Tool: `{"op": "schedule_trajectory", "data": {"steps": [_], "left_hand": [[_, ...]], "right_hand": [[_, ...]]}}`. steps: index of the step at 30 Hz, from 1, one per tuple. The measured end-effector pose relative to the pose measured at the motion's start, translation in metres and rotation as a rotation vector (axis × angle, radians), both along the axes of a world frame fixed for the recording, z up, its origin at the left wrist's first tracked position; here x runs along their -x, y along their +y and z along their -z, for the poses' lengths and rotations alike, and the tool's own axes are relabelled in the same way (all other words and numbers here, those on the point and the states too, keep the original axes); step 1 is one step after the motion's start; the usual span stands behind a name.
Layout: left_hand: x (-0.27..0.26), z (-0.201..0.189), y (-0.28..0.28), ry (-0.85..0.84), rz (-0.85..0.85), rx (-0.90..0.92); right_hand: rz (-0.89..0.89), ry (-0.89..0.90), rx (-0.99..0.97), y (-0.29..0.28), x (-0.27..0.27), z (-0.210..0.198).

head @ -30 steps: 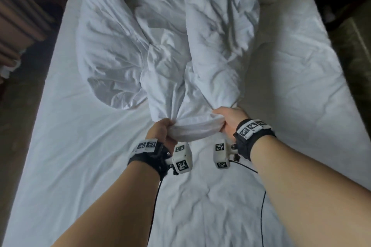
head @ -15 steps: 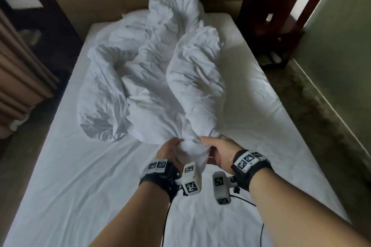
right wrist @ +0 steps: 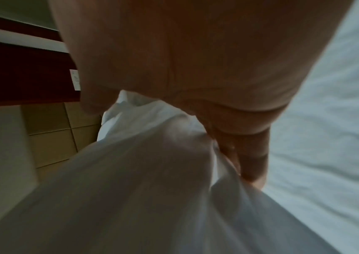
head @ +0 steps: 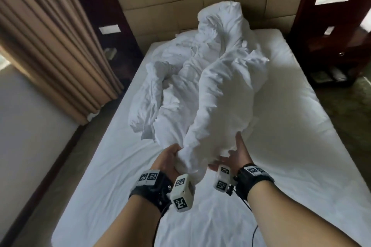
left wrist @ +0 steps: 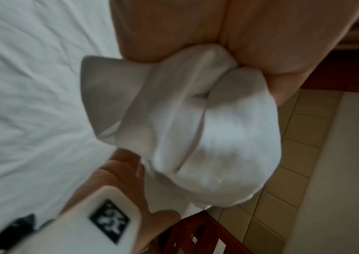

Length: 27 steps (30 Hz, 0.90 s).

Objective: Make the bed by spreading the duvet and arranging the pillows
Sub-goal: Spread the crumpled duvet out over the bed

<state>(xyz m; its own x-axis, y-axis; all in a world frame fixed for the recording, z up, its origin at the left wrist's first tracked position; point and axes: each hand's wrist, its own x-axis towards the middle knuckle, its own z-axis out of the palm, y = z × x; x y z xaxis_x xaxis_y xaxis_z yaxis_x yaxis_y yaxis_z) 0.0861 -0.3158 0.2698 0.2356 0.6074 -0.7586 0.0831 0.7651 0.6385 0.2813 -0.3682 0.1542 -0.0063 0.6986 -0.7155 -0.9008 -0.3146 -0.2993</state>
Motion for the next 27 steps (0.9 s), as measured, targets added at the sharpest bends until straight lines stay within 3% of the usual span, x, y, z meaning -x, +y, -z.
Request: {"op": "schedule_trajectory", "data": {"steps": [3,7,11,16,23,27], "left_hand": [[0.020,-0.007,-0.014,0.087,-0.027,-0.041],[0.040,-0.021,-0.017,0.074,-0.174,-0.050],[0.045,-0.028,-0.024,0.020,-0.264,-0.061],[0.029,-0.025,-0.052,0.033,-0.329,-0.025],[0.015,-0.005,-0.096,0.090,-0.295,-0.033],[0.029,0.018,-0.136,0.062,-0.288,-0.009]], "right_hand": [[-0.008,0.040,-0.074,0.010,0.012,-0.010],[-0.036,-0.260,0.045,0.019,0.018,-0.020],[-0.024,-0.440,0.087,0.018,-0.009,-0.004],[0.030,-0.495,0.207,-0.029,-0.028,-0.027],[0.110,-0.731,0.293,-0.122,-0.036,-0.065],[0.098,-0.846,0.290,-0.172,-0.029,-0.056]]}}
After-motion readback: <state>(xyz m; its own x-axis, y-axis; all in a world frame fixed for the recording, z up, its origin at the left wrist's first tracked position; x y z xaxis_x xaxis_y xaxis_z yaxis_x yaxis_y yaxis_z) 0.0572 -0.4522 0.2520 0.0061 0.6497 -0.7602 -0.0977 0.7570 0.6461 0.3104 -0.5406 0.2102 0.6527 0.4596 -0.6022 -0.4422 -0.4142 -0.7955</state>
